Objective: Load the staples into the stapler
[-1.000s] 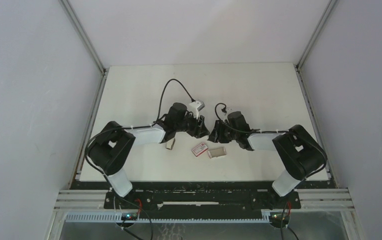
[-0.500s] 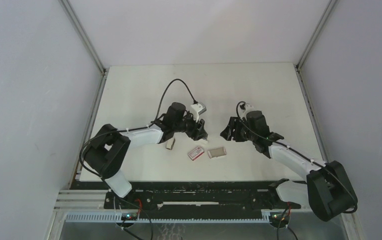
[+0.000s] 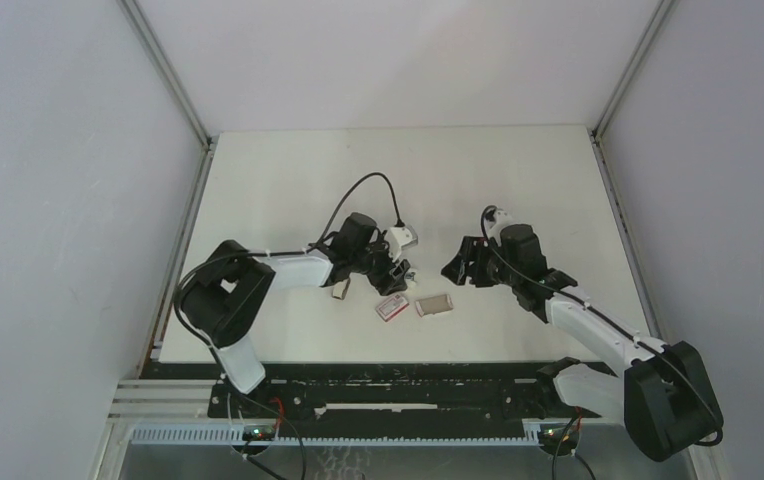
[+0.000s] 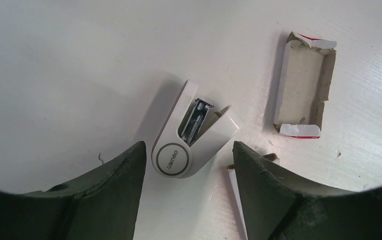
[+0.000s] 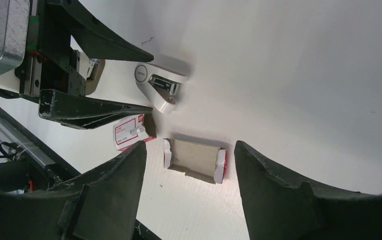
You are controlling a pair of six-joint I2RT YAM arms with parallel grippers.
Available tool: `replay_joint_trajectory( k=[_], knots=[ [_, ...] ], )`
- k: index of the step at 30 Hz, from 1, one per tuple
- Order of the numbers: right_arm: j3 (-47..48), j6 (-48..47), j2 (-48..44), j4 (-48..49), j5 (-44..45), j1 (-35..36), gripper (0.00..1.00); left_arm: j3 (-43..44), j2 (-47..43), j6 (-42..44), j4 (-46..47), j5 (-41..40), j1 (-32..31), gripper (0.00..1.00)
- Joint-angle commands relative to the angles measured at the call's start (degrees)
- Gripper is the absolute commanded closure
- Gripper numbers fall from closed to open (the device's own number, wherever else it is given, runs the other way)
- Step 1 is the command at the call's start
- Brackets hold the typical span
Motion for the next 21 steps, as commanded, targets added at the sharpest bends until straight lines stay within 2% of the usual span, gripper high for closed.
replay_joint_trajectory(
  k=[1,6,14,21],
  knots=[
    [-0.45,-1.09,-1.12,1.15,-1.77,-0.96,0.35,1.97,0.64,2.93,0.87,2.07,-0.70,0.31],
    [-1.05,-0.77,-1.13,2.02,-3.14,-1.99,0.34,2.82,1.75,3.81,0.09,-0.48,-2.23,0.35],
    [-2.47,-0.15,1.21,5.83,-4.89,-2.33,0.29,2.70,1.07,2.88,-1.85,-2.38,-3.04,0.57],
    [-2.73,0.07,3.11,7.37,-6.16,-2.33,0.29,2.35,1.23,0.80,-2.72,-2.25,-4.12,0.65]
  ],
)
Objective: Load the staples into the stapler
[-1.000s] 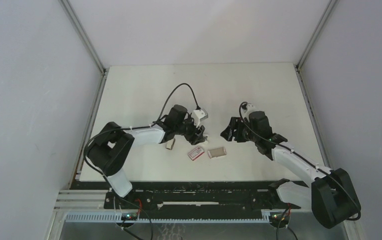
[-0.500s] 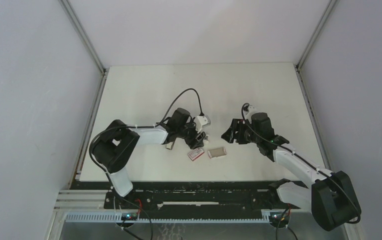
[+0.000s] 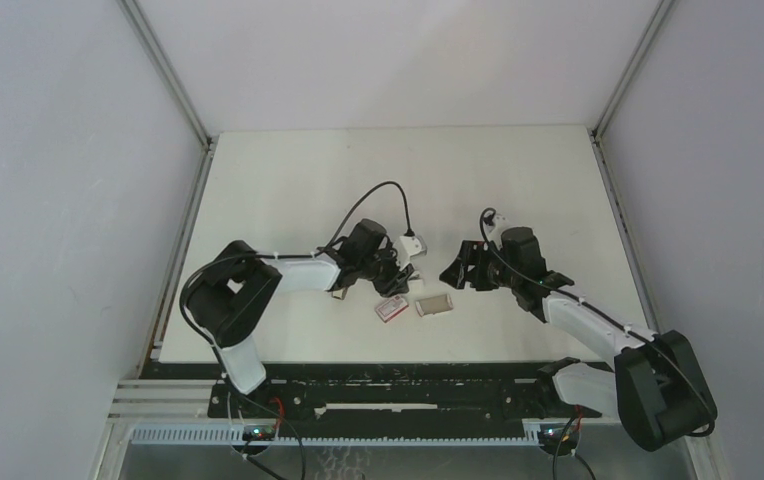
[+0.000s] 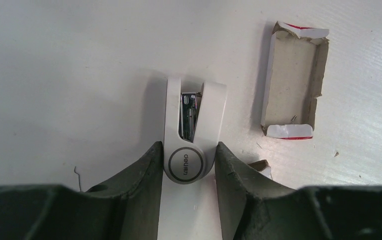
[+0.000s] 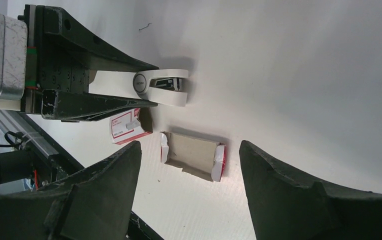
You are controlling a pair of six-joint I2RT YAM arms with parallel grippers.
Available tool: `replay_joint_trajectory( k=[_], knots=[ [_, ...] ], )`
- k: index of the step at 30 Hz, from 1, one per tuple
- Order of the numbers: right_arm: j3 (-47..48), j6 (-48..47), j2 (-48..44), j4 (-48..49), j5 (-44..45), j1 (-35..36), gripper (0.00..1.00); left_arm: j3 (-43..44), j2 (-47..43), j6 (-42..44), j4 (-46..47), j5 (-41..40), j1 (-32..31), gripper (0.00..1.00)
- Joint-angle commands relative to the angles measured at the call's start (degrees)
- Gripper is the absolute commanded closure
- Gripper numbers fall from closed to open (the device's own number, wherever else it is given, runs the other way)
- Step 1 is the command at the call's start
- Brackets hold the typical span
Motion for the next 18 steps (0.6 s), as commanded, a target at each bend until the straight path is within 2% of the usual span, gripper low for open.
replay_joint_trajectory(
  k=[1,6,10,14,18],
  knots=[
    [-0.27,-0.29,0.47,4.21,-1.52,-0.19,0.28,1.72,-0.51,-2.32,-1.40,0.29,-0.89,0.66],
    [-1.58,-1.82,-0.14,6.60,-4.61,-0.31,0.28,-0.50,-4.20,-8.53,2.91,1.77,-0.89,0.77],
    [-2.67,-1.52,-3.32,8.50,-8.56,-1.25,0.18,-1.49,-7.49,-15.63,5.01,5.27,-0.80,0.82],
    [-4.66,0.51,-6.85,12.73,-16.56,-4.17,0.11,-4.44,-11.16,-24.95,9.16,9.25,-0.80,0.87],
    [-6.74,3.09,-9.72,18.73,-25.52,-6.08,0.06,-6.84,-14.59,-32.85,12.03,14.06,-0.70,0.89]
  ],
)
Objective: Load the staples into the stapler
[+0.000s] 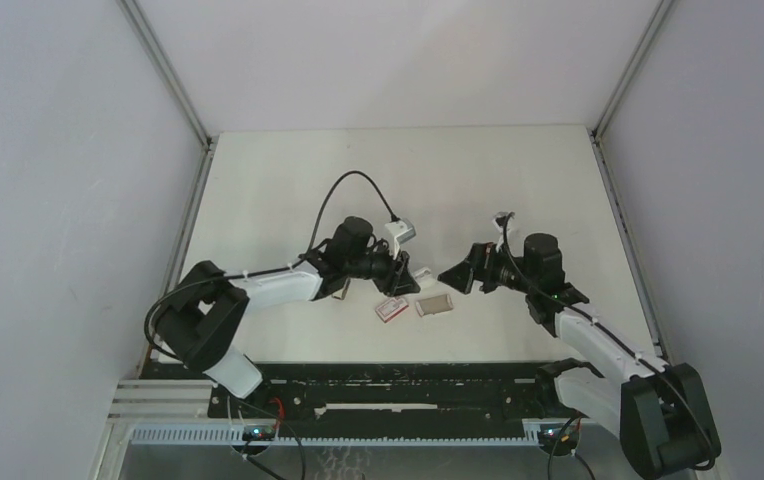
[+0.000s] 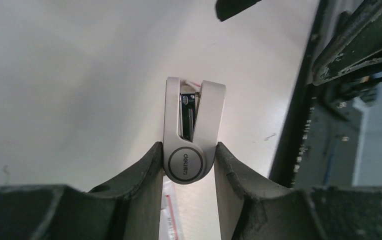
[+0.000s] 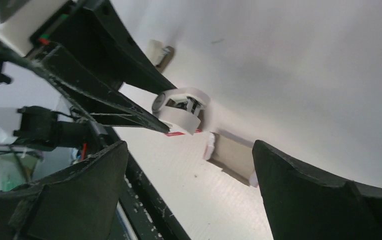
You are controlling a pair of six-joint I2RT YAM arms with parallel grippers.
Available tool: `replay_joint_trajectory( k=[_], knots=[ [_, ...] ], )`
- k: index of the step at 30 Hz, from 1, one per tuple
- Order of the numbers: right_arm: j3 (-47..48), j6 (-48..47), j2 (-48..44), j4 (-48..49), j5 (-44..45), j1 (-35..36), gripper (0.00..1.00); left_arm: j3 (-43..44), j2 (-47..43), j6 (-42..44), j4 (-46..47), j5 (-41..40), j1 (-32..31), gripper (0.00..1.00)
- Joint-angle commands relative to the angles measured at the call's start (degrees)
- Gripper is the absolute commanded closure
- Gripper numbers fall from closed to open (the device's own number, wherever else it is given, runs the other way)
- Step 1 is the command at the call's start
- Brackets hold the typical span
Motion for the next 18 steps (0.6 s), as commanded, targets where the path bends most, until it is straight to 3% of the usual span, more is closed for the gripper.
replay_joint_trajectory(
  k=[1,6,13,18],
  knots=[
    [-1.83,3.08,-3.46,10.59,-12.52,-1.41,0.04,-3.49,-5.84,-13.41,8.84,9.09,-0.21,0.89],
    [-1.90,5.29,-4.34,14.21,-18.57,-0.20,0.03,-6.87,-10.00,-24.54,18.27,14.71,-0.28,0.89],
    [-0.19,6.80,-2.41,14.21,-17.75,3.90,0.03,-7.23,-13.58,-28.97,19.80,18.50,-0.86,0.89],
    [-0.16,12.65,-0.95,20.95,-19.31,5.75,0.16,-6.89,-14.37,-29.91,19.78,19.95,-1.54,0.90]
  ],
)
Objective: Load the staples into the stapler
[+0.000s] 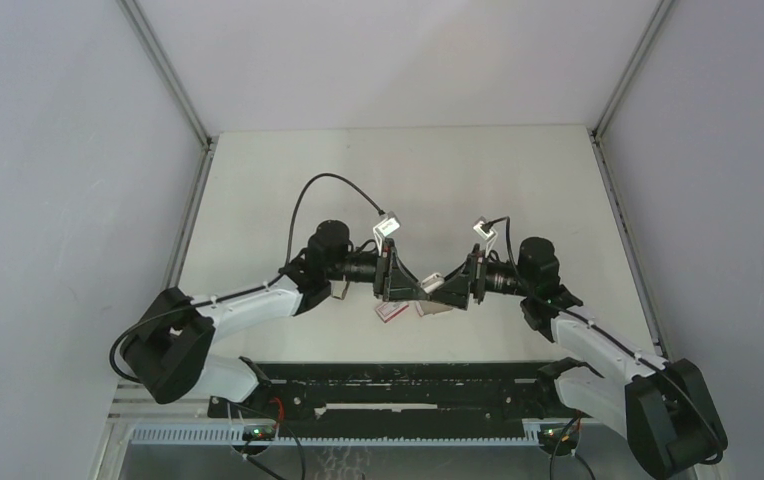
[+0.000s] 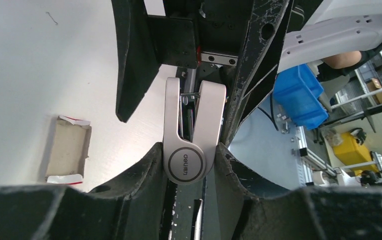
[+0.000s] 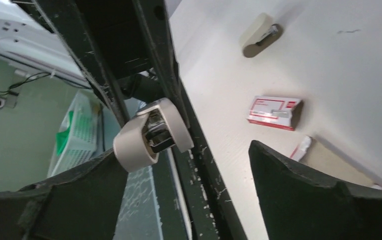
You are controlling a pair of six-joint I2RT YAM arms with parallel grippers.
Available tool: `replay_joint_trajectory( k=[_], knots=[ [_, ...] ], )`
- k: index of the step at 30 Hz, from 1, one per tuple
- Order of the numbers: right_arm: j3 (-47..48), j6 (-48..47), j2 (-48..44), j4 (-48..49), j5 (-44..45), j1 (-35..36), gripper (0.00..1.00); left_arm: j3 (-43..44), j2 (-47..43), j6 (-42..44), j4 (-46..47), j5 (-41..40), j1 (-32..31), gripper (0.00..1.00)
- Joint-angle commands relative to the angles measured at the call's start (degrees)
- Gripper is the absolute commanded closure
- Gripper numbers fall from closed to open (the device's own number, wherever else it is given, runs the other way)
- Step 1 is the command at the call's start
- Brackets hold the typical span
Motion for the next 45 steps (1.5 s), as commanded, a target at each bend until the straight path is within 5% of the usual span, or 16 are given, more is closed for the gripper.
replay_joint_trajectory(
  k=[1,12,15,21,25,28,32,38,42,45],
  knots=[
    [1.90,6.11,0.28,9.28,-1.55,1.77,0.22,0.15,-2.25,-2.95,3.27,3.99,-0.97,0.90],
    [1.92,10.88,-4.35,10.05,-1.10,1.89,0.69,0.24,-3.15,-3.16,2.72,4.82,-1.29,0.92],
    [1.94,12.01,-5.25,10.23,-0.32,1.89,0.99,0.12,-3.41,-3.05,2.69,4.93,-1.38,0.93],
    [2.10,12.28,-5.87,10.23,0.14,1.65,1.00,0.35,-4.17,-3.38,2.23,4.59,-1.53,0.95],
    [2.38,12.92,-5.60,10.58,0.78,1.63,0.32,0.46,-5.03,-3.86,2.22,4.68,-1.89,0.95],
    [3.26,12.94,-5.45,10.37,1.40,2.50,0.19,0.43,-5.50,-3.99,2.22,4.84,-2.15,0.95],
    [3.69,12.84,-5.11,10.45,1.60,3.09,0.25,0.63,-5.52,-3.88,1.73,4.72,-2.26,0.96],
    [3.65,12.00,-5.78,7.96,1.19,3.20,1.00,0.37,-6.60,-3.17,1.00,2.87,-2.28,0.96],
    [3.69,11.74,-6.79,5.84,2.53,3.21,1.00,0.39,-7.34,-2.75,0.96,1.48,-2.28,0.97],
    [3.70,12.13,-6.78,6.08,2.20,3.20,0.67,0.57,-7.21,-3.11,0.93,0.95,-2.26,0.97]
  ],
)
